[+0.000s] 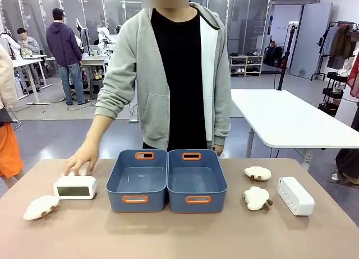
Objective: Sort the digital clocks into the basket.
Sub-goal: Pick up the Digital clock from the table and place it into the empty Plastic storage basket.
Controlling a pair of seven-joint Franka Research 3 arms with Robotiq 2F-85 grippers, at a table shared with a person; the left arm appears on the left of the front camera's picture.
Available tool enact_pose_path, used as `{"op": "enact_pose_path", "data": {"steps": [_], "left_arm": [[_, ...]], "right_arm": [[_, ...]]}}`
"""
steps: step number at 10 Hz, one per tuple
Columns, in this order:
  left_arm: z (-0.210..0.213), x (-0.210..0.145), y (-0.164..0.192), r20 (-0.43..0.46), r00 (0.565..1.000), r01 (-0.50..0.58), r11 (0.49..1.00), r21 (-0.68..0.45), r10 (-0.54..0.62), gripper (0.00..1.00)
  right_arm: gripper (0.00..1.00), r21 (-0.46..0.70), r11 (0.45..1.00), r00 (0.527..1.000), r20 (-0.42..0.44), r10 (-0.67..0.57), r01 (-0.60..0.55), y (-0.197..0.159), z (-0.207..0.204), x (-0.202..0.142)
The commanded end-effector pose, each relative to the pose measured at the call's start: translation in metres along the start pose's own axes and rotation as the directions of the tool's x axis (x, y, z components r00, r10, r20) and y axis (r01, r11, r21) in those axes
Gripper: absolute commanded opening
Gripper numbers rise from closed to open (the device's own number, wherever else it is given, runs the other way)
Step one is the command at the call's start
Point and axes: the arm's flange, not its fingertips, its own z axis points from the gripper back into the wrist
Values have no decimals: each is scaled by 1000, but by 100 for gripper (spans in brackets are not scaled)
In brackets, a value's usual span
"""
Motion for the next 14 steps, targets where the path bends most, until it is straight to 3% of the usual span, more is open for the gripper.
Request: {"op": "enact_pose_path", "data": {"steps": [1, 8, 9, 10, 11, 12, 13, 14], "left_arm": [[0, 2, -1, 10, 1000, 6, 1000, -19, -5, 100], [0, 2, -1, 10, 1000, 6, 1000, -19, -5, 100], [0, 2, -1, 10, 1000, 6, 1000, -19, -5, 100], [0, 2, -1, 10, 1000, 6, 1000, -19, -5, 100], [0, 2, -1, 10, 1000, 6, 1000, -19, -5, 100], [0, 2, -1, 10, 1000, 6, 1000, -19, -5, 100], [0, 2, -1, 10, 1000, 6, 1000, -19, -5, 100], [0, 2, -1, 10, 1000, 6, 1000, -19, -5, 100]], "right_arm": [[100, 8, 1000, 1000, 0, -2, 2, 1, 1, -1], [100, 0, 1000, 1000, 0, 0, 0, 0, 0, 0], [100, -209, 964, 986, -35, 163, -166, 14, -13, 0], [100, -343, 899, 962, -117, 246, -272, 25, -35, 8], [100, -523, 736, 903, -260, 342, -430, 29, -70, 19], [100, -601, 611, 857, -351, 378, -515, 29, -108, 28], [100, -626, 524, 817, -453, 357, -577, 21, -146, 29], [100, -657, 448, 795, -498, 347, -607, 7, -176, 24]]}}
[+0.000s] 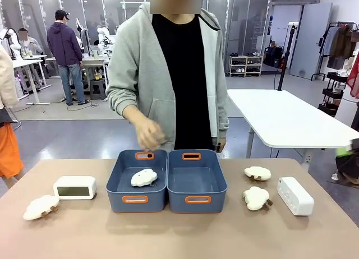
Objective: Sort the digital clocks into the basket.
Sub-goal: Pick up the Digital clock from the table and place it into the empty Plastic storage basket.
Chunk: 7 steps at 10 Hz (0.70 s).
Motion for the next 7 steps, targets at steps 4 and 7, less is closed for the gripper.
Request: {"op": "enact_pose_path", "data": {"steps": [4, 7], "left_arm": [[1, 2, -1, 14, 1000, 7, 1000, -19, -6, 100], [1, 2, -1, 14, 1000, 7, 1000, -19, -6, 100]], "right_arm": [[100, -351, 904, 955, -250, 162, -245, 27, -121, -15], [100, -341, 908, 950, -273, 151, -243, 24, -153, -12]]}}
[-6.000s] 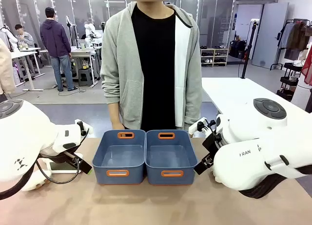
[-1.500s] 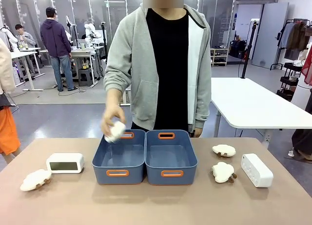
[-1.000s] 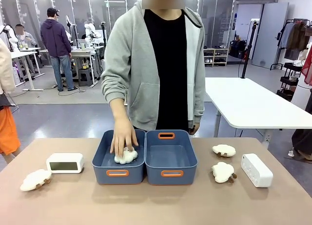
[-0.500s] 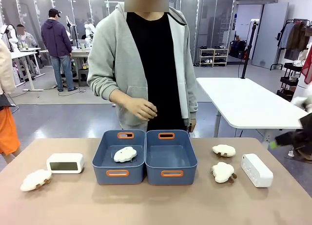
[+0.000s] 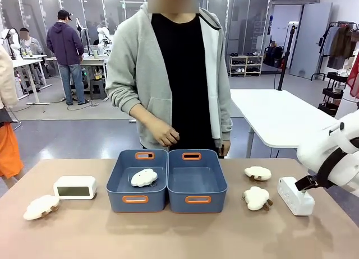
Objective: Sort the digital clocks into the basket.
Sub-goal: Pick up the Digital clock from the table and place it into the empty Plastic storage basket.
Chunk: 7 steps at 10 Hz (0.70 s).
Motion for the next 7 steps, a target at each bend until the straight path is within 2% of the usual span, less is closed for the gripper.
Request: {"op": "enact_pose_path", "data": {"steps": [1, 4, 5, 7], "left_arm": [[1, 2, -1, 13, 1000, 7, 1000, -20, -7, 100], [1, 2, -1, 13, 1000, 7, 1000, -20, -7, 100], [1, 2, -1, 13, 1000, 7, 1000, -20, -7, 100], [1, 2, -1, 13, 1000, 7, 1000, -20, -7, 100]], "right_arm": [[100, 43, 998, 998, -35, -44, 46, 9, -6, 20], [100, 109, 991, 997, 13, -82, 81, 12, 13, 30], [100, 140, 986, 996, -9, -89, 89, 14, 19, 32], [100, 114, 991, 995, -72, -65, 73, 20, 4, 28]]}}
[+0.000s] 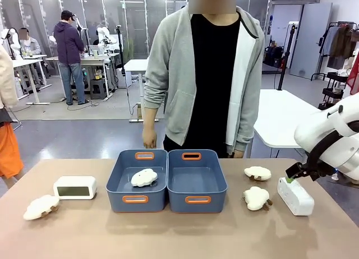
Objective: Sort the digital clocks into the basket.
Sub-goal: Pick up the Digital clock from the table and place it into the empty Plastic storage basket.
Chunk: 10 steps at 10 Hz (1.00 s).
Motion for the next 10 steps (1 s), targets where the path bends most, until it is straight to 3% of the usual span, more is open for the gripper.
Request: {"op": "enact_pose_path", "data": {"steps": [1, 5, 8, 9, 10], "left_arm": [[1, 2, -1, 13, 1000, 7, 1000, -20, -7, 100], [1, 2, -1, 13, 1000, 7, 1000, -20, -7, 100], [1, 2, -1, 13, 1000, 7, 1000, -20, -7, 100], [1, 2, -1, 13, 1000, 7, 1000, -20, -7, 100], [1, 2, -1, 13, 1000, 7, 1000, -20, -7, 100]], "right_arm": [[100, -19, 1000, 999, -51, -18, 17, 3, -11, -2], [100, -26, 1000, 994, -105, 6, -9, 11, -36, -16], [94, -22, 1000, 995, -98, 0, -2, 11, -39, -19], [77, -21, 1000, 996, -88, 0, -1, 11, -40, -19], [34, -7, 999, 996, -80, 35, -35, 9, -38, -17]]}}
